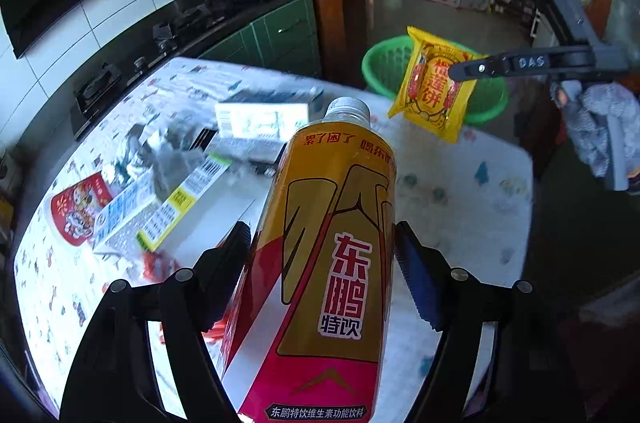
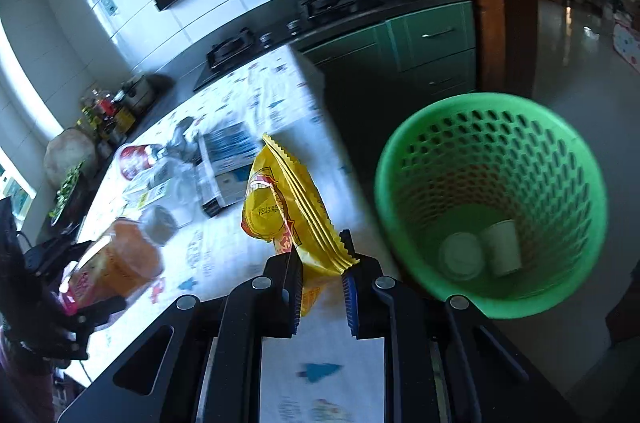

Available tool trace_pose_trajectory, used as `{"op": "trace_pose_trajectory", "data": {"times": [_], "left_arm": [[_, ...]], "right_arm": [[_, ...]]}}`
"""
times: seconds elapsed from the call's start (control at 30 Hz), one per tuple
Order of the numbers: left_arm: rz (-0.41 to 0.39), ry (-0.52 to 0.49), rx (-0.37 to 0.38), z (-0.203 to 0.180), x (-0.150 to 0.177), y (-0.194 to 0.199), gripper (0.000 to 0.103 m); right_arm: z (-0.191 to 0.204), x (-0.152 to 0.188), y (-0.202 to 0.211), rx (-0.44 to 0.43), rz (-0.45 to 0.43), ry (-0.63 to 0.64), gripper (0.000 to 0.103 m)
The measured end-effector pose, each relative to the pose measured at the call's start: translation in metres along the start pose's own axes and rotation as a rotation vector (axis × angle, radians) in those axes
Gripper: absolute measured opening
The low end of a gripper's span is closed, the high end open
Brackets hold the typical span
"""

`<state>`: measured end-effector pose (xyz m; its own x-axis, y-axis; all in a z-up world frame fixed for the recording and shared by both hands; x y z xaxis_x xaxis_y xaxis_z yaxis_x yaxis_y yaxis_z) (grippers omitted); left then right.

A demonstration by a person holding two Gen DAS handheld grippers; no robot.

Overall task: Collect trash
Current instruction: 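Carry both items to the green basket while the right gripper drops the snack bag inside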

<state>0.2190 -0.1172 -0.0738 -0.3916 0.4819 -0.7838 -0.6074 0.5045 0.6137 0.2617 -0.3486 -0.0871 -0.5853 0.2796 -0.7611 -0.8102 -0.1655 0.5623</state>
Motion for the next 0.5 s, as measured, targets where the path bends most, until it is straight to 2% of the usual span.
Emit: {"op": "trace_pose_trajectory", "data": {"times": [0.2,0.37,0.5], "left_arm": [[-0.050,0.040,0.056,-0.030,-0.037,-0.018,0.072],[-0.056,0.089,0.082,-0.047,-0.065,-0.047,0.072],[-0.046,0.114,0.094,-0.061,-0.087,-0.075,0.072]], "right_arm": [[-0.067,-0.017,0.010,0.143,-0.034,0.016,0.017],[-0.119,-0.020,0.000,0.218,-0.019,0.007,0.017],[-0.148,-0.016,-0.015,0.242,0.011,-0.016,0.019]]}}
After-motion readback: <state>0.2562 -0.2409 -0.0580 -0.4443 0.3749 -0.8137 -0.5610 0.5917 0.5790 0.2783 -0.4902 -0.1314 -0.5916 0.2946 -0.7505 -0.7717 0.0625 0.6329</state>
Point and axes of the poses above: each gripper's, at about its wrist camera, not at the fingertips, and y roughly against the way its jaws point, z to its left, x to its underside, the point moved 8 cm from there along -y, roughly the way its jaws point, and after that the axes turned 13 degrees about -z, right-handed, at the moved point
